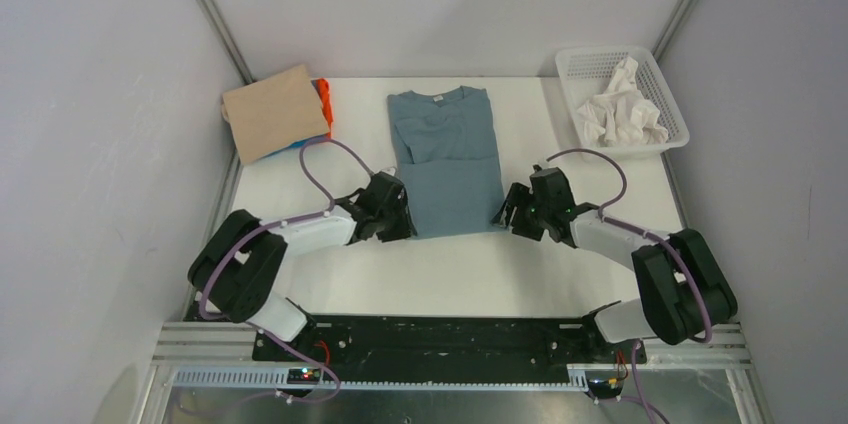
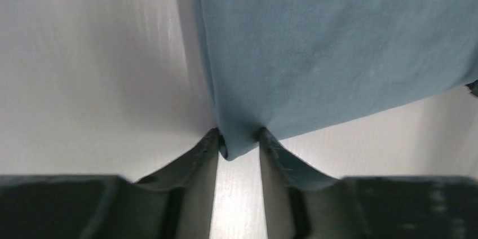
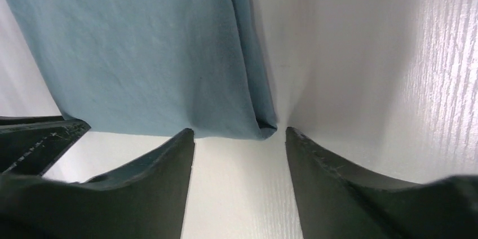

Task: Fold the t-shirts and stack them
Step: Grab one side of the 2/3 rectangular tshirt with both arms

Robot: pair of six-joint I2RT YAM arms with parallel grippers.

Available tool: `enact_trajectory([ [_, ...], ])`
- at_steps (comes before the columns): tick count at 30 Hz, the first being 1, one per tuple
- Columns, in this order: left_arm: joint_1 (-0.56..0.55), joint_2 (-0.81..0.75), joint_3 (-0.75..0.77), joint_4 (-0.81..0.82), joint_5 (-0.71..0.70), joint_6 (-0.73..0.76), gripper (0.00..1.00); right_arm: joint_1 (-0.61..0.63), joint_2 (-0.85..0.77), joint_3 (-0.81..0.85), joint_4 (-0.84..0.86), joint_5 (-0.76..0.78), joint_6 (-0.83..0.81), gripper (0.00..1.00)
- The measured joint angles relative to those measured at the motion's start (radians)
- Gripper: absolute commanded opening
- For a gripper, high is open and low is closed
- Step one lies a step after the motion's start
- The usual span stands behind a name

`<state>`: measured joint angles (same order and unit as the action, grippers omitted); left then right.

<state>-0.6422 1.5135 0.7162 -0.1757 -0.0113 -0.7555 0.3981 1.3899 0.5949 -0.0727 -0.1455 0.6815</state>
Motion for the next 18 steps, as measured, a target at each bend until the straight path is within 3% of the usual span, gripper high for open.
enact_trajectory([
  [5, 0.0, 0.027, -0.002, 0.044, 0.024, -0.017, 0.17, 0.002, 0.021, -0.003, 0.01, -0.003, 0.006, 0.43],
  [8, -0.001, 0.041, -0.002, 0.07, 0.034, -0.026, 0.02, 0.004, 0.032, -0.003, 0.014, -0.001, 0.008, 0.36],
  [12, -0.001, 0.055, -0.002, 0.103, 0.049, -0.031, 0.0, 0.006, 0.047, -0.003, 0.027, 0.003, 0.008, 0.21],
  [13, -0.001, 0.056, -0.002, 0.108, 0.05, -0.031, 0.0, 0.006, 0.049, -0.003, 0.029, 0.004, 0.006, 0.1],
  [15, -0.001, 0.055, -0.005, 0.112, 0.051, -0.03, 0.0, 0.009, 0.055, -0.004, 0.031, 0.006, 0.005, 0.0],
  [18, -0.003, 0.03, -0.037, 0.136, 0.049, -0.029, 0.0, 0.019, 0.051, -0.009, 0.032, 0.014, 0.005, 0.0],
])
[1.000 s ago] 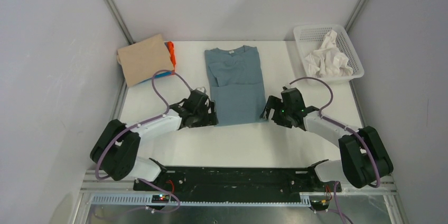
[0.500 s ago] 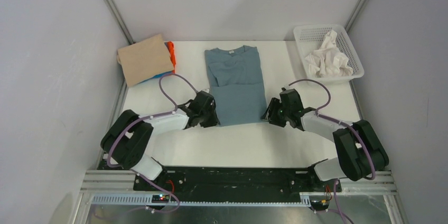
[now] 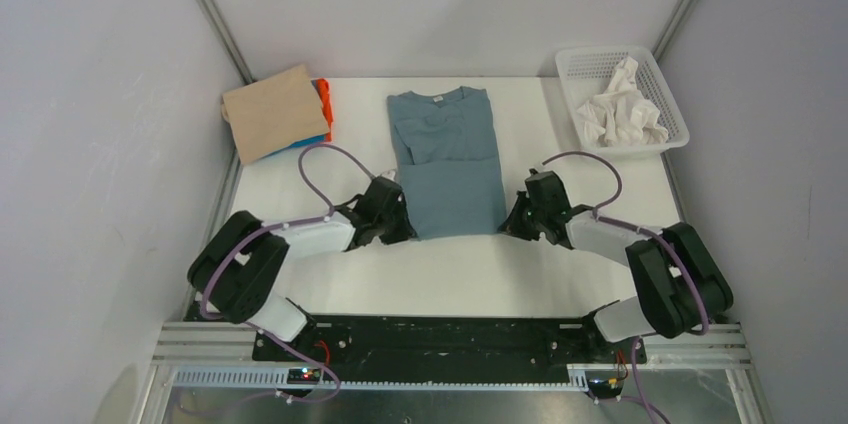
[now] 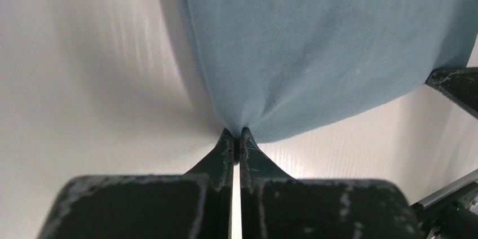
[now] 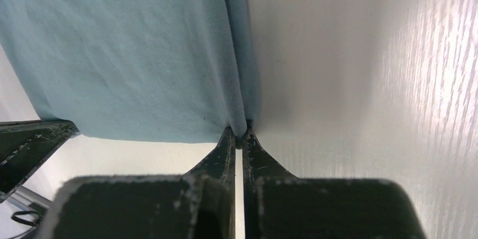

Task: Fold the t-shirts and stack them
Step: Grab one side of the 2/3 rectangular tshirt with both arms, then fold the long partially folded tshirt into a neat square

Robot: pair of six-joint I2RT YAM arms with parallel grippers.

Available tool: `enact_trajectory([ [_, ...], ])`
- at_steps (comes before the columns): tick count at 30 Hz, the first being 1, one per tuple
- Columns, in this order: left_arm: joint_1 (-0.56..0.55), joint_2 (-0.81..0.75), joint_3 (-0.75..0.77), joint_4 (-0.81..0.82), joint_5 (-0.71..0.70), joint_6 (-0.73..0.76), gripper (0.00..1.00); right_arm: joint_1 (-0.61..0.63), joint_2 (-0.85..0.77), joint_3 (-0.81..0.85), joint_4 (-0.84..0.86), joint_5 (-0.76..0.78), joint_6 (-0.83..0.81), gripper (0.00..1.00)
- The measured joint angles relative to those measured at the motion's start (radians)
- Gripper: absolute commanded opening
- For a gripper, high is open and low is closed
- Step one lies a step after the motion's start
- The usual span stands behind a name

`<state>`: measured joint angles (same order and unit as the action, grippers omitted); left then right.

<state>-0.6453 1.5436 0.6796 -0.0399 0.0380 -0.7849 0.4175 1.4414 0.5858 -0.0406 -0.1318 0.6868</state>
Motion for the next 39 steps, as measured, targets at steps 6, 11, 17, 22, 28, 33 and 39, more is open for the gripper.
enact_trajectory([
  [6, -0.035, -0.161, -0.146, -0.001, -0.008, -0.003, 0.0, 0.103, -0.138, -0.053, -0.094, 0.05, -0.009, 0.0],
  [11, -0.142, -0.369, -0.293, -0.044, -0.01, -0.039, 0.0, 0.275, -0.392, -0.12, -0.262, 0.125, 0.041, 0.0],
  [17, -0.304, -0.664, -0.414, -0.16, -0.004, -0.144, 0.0, 0.529, -0.706, -0.18, -0.481, 0.187, 0.203, 0.0],
  [22, -0.407, -0.879, -0.419, -0.296, -0.001, -0.215, 0.0, 0.801, -0.785, -0.18, -0.59, 0.264, 0.364, 0.0],
  [28, -0.542, -1.002, -0.313, -0.421, -0.011, -0.246, 0.0, 1.038, -0.686, -0.026, -0.737, 0.418, 0.493, 0.0],
  [33, -0.553, -0.993, -0.21, -0.47, -0.061, -0.222, 0.0, 1.042, -0.695, 0.08, -0.771, 0.536, 0.505, 0.0],
  [39, -0.398, -0.867, -0.065, -0.504, -0.104, -0.098, 0.0, 0.806, -0.724, 0.085, -0.713, 0.549, 0.357, 0.0],
])
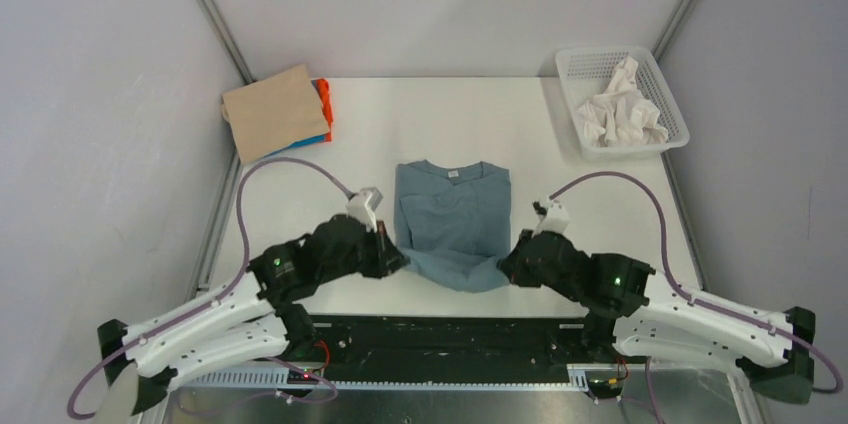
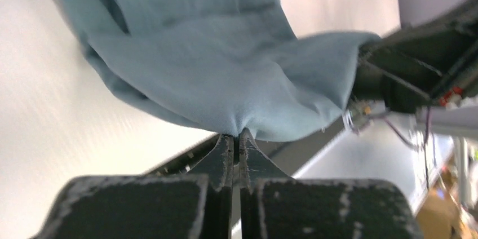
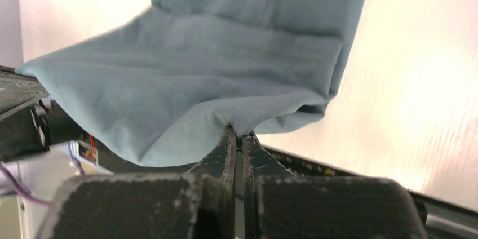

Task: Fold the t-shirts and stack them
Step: Fold the long partially folded tshirt into a neat square

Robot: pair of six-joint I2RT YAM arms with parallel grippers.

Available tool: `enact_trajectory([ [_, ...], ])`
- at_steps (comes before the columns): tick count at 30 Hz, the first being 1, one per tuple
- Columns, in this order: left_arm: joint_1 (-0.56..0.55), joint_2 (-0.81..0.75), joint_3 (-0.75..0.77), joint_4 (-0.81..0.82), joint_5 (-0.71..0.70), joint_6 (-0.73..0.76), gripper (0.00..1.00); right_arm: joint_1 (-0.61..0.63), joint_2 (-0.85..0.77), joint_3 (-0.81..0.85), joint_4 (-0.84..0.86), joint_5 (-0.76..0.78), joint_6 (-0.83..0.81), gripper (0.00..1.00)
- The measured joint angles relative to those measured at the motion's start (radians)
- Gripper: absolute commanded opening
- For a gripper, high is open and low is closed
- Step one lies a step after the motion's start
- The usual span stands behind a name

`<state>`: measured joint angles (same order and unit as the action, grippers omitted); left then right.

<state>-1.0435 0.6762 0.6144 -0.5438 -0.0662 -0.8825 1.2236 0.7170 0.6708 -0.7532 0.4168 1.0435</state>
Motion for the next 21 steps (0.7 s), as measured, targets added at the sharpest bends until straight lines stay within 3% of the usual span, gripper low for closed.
enact_trajectory([
  [3, 0.117, 0.121, 0.097, -0.001, -0.013, 0.075, 0.0, -0.161, 0.035, 0.03, 0.076, -0.033, -0.106, 0.0],
  [12, 0.344, 0.329, 0.262, 0.018, -0.023, 0.223, 0.0, -0.492, 0.144, 0.143, 0.271, -0.158, -0.303, 0.0],
  [21, 0.488, 0.541, 0.411, 0.071, 0.056, 0.297, 0.0, -0.711, 0.291, 0.184, 0.4, -0.346, -0.364, 0.0],
])
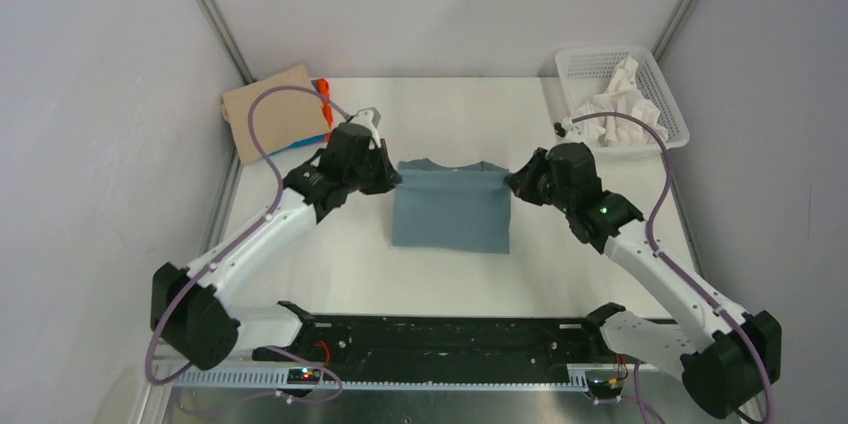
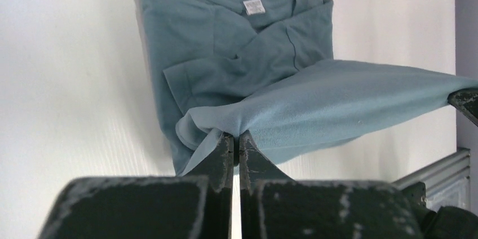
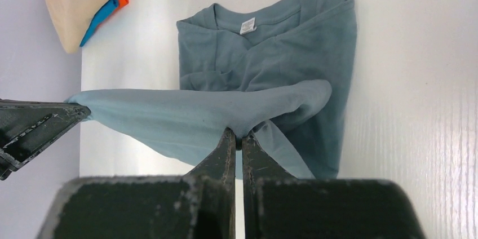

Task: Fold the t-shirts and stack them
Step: Fold the long partially folded tshirt into a neat square

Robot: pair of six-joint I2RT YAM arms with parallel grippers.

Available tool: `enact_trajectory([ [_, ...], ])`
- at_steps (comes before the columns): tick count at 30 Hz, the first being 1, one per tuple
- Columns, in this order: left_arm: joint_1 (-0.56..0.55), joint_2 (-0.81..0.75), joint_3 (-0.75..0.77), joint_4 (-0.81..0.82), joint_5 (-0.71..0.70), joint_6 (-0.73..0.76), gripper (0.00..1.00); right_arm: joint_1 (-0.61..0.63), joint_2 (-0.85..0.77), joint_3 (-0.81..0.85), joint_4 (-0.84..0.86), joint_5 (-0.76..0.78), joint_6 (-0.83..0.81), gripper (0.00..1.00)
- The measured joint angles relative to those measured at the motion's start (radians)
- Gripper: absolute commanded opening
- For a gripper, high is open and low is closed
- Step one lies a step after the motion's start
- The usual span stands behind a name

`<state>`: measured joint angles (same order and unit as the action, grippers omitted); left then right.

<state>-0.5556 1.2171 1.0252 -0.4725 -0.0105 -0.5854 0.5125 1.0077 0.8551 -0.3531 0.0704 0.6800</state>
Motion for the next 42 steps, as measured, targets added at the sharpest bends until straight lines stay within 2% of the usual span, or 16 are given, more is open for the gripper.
enact_trajectory([
  [9, 0.089, 0.259, 0.148, 0.025, 0.068, 0.053, 0.0, -0.125, 0.212, 0.054, 0.098, -0.11, -0.028, 0.0],
  [21, 0.146, 0.624, 0.362, 0.039, 0.129, 0.1, 0.0, -0.202, 0.503, 0.107, 0.215, -0.135, -0.018, 0.0],
  [22, 0.148, 0.643, 0.37, 0.04, 0.129, 0.102, 0.01, -0.208, 0.529, 0.111, 0.228, -0.142, -0.015, 0.0],
  [23, 0.15, 0.667, 0.382, 0.038, 0.131, 0.107, 0.06, -0.214, 0.555, 0.116, 0.239, -0.146, -0.01, 0.0],
  [24, 0.151, 0.69, 0.395, 0.038, 0.135, 0.109, 0.18, -0.218, 0.581, 0.121, 0.251, -0.149, -0.004, 0.02],
  [25, 0.153, 0.711, 0.408, 0.037, 0.14, 0.116, 0.25, -0.223, 0.608, 0.126, 0.263, -0.151, 0.002, 0.09],
  [26, 0.154, 0.73, 0.422, 0.037, 0.143, 0.123, 0.38, -0.227, 0.631, 0.13, 0.27, -0.151, 0.006, 0.27],
  [27, 0.155, 0.748, 0.435, 0.037, 0.146, 0.126, 0.44, -0.23, 0.65, 0.136, 0.276, -0.15, 0.012, 0.36],
  [28, 0.156, 0.761, 0.446, 0.037, 0.146, 0.134, 0.55, -0.233, 0.664, 0.14, 0.28, -0.149, 0.018, 0.51],
  [29, 0.158, 0.773, 0.457, 0.036, 0.146, 0.134, 0.6, -0.24, 0.688, 0.149, 0.285, -0.146, 0.027, 0.58],
  [30, 0.161, 0.78, 0.466, 0.036, 0.145, 0.136, 0.77, -0.246, 0.701, 0.156, 0.285, -0.145, 0.029, 0.72],
  [31, 0.164, 0.781, 0.472, 0.035, 0.146, 0.142, 0.88, -0.252, 0.708, 0.162, 0.285, -0.146, 0.035, 0.82],
  [32, 0.166, 0.781, 0.478, 0.034, 0.147, 0.141, 0.97, -0.259, 0.713, 0.172, 0.284, -0.146, 0.034, 0.86],
  [33, 0.168, 0.78, 0.487, 0.033, 0.149, 0.143, 0.98, -0.262, 0.714, 0.179, 0.284, -0.146, 0.034, 0.92],
  [35, 0.17, 0.773, 0.499, 0.038, 0.153, 0.139, 0.99, -0.269, 0.705, 0.2, 0.282, -0.142, 0.026, 0.96],
  [42, 0.137, 0.659, 0.484, 0.044, 0.186, 0.12, 1.0, -0.209, 0.554, 0.209, 0.256, -0.144, -0.01, 0.97],
])
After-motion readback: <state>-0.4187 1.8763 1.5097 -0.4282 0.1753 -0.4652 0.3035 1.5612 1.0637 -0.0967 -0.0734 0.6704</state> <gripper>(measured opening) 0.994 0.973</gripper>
